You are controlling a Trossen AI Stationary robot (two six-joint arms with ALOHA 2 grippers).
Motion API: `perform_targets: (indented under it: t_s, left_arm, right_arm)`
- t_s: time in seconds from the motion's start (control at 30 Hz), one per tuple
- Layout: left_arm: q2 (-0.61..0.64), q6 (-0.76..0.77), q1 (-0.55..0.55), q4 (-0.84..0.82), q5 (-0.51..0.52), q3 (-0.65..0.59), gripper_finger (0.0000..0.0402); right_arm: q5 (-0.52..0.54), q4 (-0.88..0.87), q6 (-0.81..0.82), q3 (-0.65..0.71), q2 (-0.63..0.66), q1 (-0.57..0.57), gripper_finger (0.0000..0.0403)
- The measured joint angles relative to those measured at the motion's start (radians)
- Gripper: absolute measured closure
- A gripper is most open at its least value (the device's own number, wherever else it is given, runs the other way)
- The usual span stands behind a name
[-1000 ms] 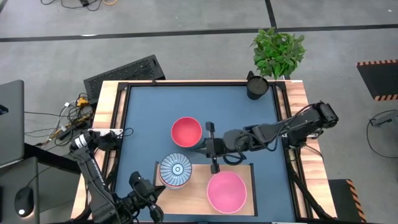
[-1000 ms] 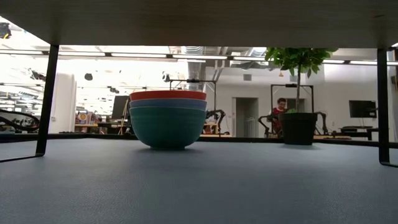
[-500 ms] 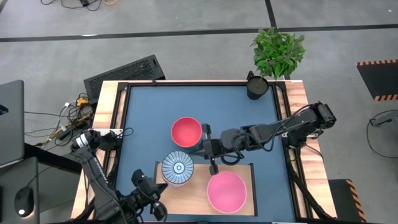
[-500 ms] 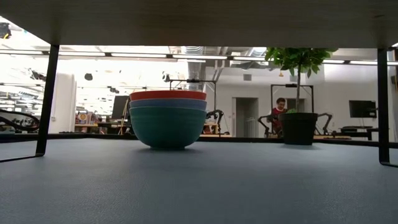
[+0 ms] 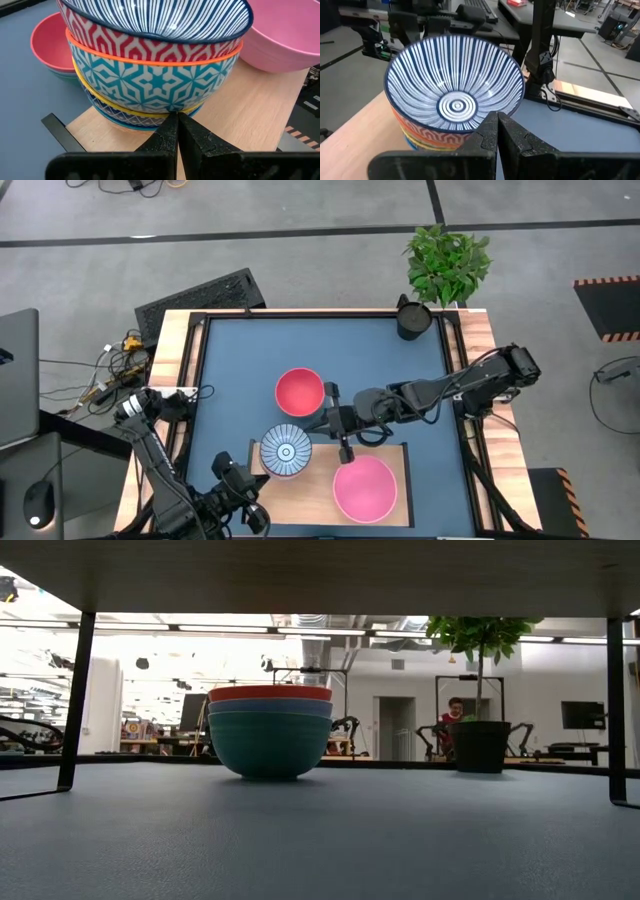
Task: Place and stack bowls onto a shelf
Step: Adjust the stacked bowls on the shelf
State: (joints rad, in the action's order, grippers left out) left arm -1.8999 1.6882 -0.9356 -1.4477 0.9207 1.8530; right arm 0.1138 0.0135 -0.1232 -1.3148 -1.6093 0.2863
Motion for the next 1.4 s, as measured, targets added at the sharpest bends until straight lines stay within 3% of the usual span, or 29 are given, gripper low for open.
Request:
perform_targets:
  t_s: [1.07,1.23,1.4]
  left_arm:
    - [0.001,-0.045,-0.002,0.010,0.028,0.071,0.0402]
    - [0.002,-0.045,-0.016,-0.006,0.159,0.104,0.0401]
    - [0.003,-0.004,0.012,-0.071,0.125,0.076,0.0402]
  right_arm:
    - [-0.013,-0.058,-0.017,-0.001,0.000,-0.002,0.0376]
    - [-0.012,-0.058,-0.020,-0.001,0.000,-0.005,0.0376]
    - [-0.011,-0.061,-0.020,-0.001,0.000,-0.007,0.0376]
